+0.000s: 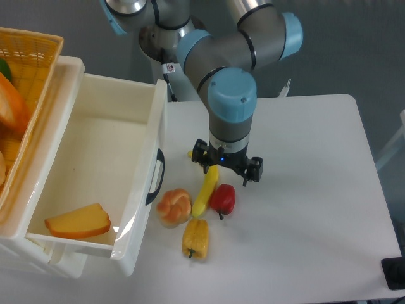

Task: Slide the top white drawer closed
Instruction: 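Move the gripper toward the front face of the open white drawer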

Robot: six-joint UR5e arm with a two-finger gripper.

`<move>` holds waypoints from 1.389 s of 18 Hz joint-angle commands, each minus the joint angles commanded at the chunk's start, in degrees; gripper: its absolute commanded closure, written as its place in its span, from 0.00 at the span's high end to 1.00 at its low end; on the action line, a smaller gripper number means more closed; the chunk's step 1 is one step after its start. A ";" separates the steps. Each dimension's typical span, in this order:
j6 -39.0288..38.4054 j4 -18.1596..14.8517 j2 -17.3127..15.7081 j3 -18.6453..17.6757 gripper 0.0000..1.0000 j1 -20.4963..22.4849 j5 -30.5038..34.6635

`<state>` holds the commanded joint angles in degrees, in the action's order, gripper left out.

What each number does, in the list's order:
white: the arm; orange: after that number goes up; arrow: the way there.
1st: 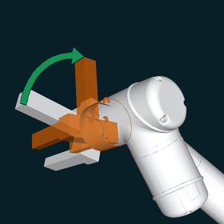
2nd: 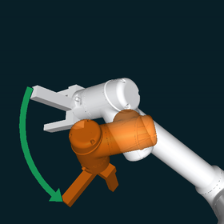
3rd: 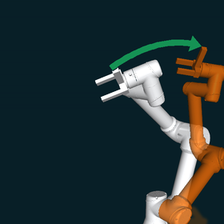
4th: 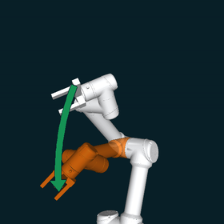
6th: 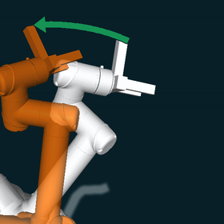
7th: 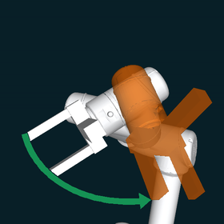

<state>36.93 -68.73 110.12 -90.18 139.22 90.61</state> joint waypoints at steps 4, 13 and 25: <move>-1.42 -0.09 0.79 0.26 1.00 -0.27 -0.26; -3.97 -0.26 1.67 -0.17 1.00 -1.32 -2.99; -3.97 -0.52 1.32 -0.17 1.00 -2.64 -4.92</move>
<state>32.96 -69.26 111.45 -90.35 136.58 85.69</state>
